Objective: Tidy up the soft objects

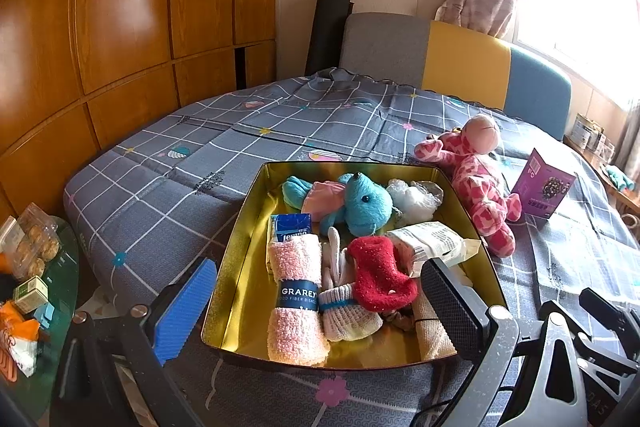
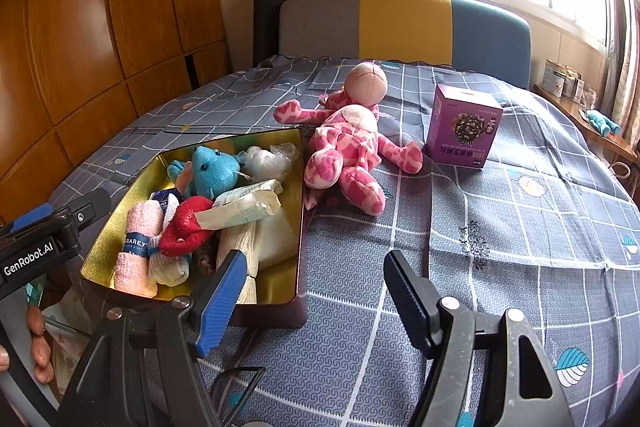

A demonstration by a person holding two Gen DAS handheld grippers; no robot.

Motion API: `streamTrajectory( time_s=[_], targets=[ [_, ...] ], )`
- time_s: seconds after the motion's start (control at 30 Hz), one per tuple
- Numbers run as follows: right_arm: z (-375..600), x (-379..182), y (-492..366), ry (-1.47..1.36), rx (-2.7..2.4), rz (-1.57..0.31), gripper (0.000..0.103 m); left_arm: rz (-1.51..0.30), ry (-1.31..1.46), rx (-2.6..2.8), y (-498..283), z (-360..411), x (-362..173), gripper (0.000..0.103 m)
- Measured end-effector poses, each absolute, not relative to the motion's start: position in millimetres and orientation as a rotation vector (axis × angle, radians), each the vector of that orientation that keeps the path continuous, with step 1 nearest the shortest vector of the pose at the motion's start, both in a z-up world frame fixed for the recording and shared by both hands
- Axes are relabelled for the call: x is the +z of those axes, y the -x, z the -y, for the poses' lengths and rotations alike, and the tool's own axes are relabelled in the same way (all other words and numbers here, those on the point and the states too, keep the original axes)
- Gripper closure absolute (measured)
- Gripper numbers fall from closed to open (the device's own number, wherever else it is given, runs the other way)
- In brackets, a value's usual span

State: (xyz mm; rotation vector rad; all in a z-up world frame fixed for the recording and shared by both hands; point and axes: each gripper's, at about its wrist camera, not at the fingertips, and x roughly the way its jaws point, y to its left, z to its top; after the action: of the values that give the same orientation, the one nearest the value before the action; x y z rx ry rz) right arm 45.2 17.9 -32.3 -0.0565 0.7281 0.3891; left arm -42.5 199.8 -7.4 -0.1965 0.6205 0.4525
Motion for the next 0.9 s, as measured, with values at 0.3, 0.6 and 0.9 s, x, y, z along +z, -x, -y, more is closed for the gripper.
streamTrajectory(
  time_s=[0.3, 0.6, 0.9],
  targets=[
    [-17.6, -32.2, -44.8, 0.056, 0.389, -0.73, 0.031, -0.62, 0.197, 0.452, 42.9, -199.6, -7.1, 0.0],
    [-17.8, -32.5, -43.9, 0.058, 0.39, -0.73, 0.031, -0.621, 0.197, 0.451, 42.7, -199.4, -7.2, 0.0],
    [-17.5, -33.0, -43.5, 0.06, 0.39, -0.729, 0.031, -0.623, 0.206, 0.451, 42.8, -200.2, -7.7, 0.0]
  ],
)
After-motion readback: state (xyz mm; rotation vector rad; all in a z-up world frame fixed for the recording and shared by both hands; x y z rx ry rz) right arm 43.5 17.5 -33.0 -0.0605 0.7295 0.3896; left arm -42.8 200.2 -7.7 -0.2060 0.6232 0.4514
